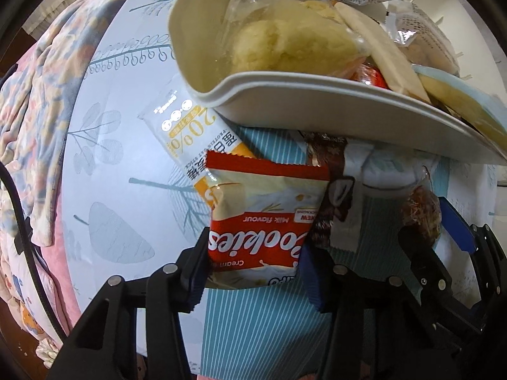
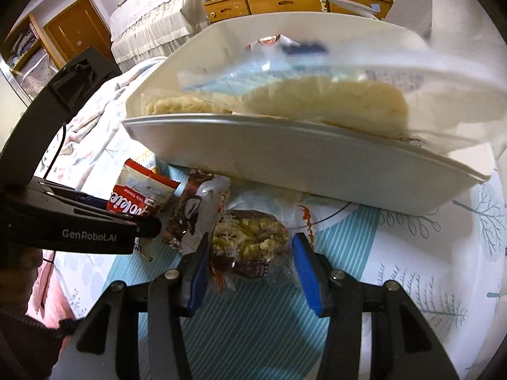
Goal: Organize snacks
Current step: 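Reach the left gripper to the red Cookies bag while the right reaches the nut bag, then grasp the Cookies bag with the left gripper while the right grasps the nut bag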
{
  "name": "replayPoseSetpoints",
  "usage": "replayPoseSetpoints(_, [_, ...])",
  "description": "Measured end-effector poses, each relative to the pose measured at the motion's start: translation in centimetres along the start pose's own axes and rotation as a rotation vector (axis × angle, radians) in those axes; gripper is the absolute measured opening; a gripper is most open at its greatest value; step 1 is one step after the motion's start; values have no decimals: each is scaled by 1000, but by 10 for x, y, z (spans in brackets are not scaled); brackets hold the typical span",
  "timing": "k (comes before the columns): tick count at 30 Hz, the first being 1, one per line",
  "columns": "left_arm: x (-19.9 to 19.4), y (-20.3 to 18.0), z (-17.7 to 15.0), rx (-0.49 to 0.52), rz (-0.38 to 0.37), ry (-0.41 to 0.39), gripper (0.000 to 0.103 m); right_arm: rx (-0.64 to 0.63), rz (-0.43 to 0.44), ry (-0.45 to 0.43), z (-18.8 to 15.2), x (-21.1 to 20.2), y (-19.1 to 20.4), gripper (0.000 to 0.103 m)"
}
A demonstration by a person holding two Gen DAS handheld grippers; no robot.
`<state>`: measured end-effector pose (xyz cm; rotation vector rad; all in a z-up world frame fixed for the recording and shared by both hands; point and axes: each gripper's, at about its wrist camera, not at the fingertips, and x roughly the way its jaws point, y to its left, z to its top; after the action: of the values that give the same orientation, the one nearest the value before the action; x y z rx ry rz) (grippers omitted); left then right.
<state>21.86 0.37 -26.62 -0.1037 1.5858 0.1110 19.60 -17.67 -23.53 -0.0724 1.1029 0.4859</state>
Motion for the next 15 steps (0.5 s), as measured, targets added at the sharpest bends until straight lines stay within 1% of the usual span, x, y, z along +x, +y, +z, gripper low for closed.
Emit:
replayPoseSetpoints(6, [-27,6,-13,22,-43,-21,46,15,13,-24,1,-23,-3,50])
replayPoseSetpoints(9, [-42,6,-18,33,-64,-39,46,21,27,-58,4,-40,-2,50])
replayPoseSetpoints(10, [-47,5,-20,38,-69,-48,46,18,28,-69,-1,-45,2,50])
replayPoseSetpoints(15, [-78,9,-17,72,-113,-94,46,3,17,-139,13,-66,6,50])
